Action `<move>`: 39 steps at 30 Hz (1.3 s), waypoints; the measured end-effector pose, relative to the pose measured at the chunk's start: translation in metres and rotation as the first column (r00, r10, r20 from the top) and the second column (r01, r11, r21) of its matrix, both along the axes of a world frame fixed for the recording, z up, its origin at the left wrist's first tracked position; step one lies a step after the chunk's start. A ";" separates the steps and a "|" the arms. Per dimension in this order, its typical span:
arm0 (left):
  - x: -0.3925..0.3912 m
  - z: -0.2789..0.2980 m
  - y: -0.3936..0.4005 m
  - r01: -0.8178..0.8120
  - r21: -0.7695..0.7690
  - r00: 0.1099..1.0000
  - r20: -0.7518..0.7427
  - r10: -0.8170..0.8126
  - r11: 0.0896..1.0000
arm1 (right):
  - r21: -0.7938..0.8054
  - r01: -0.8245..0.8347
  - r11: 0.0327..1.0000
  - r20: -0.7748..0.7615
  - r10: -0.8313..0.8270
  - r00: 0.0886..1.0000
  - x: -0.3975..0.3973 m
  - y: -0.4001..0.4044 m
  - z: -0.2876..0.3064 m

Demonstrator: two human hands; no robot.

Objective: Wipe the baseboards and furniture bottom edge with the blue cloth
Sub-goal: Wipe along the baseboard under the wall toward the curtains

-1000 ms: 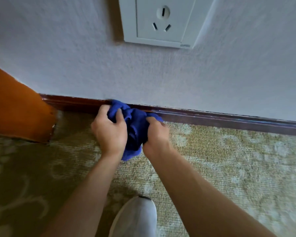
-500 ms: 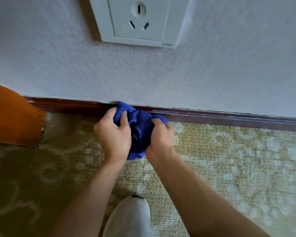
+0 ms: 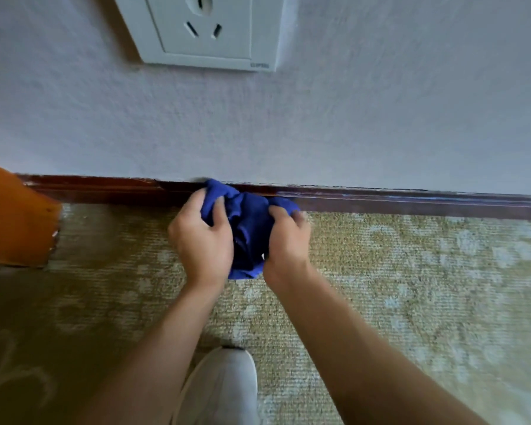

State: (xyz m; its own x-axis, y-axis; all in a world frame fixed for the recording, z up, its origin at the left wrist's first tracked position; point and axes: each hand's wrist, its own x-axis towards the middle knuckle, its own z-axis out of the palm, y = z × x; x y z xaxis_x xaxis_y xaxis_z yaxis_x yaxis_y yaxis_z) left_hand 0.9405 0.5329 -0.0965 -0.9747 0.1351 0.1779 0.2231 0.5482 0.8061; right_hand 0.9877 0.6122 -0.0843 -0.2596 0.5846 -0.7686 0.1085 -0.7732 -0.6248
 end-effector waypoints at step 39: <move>-0.075 0.001 -0.029 -0.652 0.250 0.727 0.476 0.495 0.716 | 0.068 -0.349 0.935 -0.209 0.355 0.911 -0.040 -0.034 0.001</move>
State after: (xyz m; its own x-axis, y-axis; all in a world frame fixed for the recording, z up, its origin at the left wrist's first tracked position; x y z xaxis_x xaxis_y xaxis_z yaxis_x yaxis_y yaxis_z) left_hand 0.8650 0.5042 -0.0956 -0.8351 -0.4733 -0.2804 -0.3700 0.1062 0.9229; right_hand 0.9479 0.5786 -0.0833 -0.6092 0.4458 -0.6559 0.2312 -0.6913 -0.6846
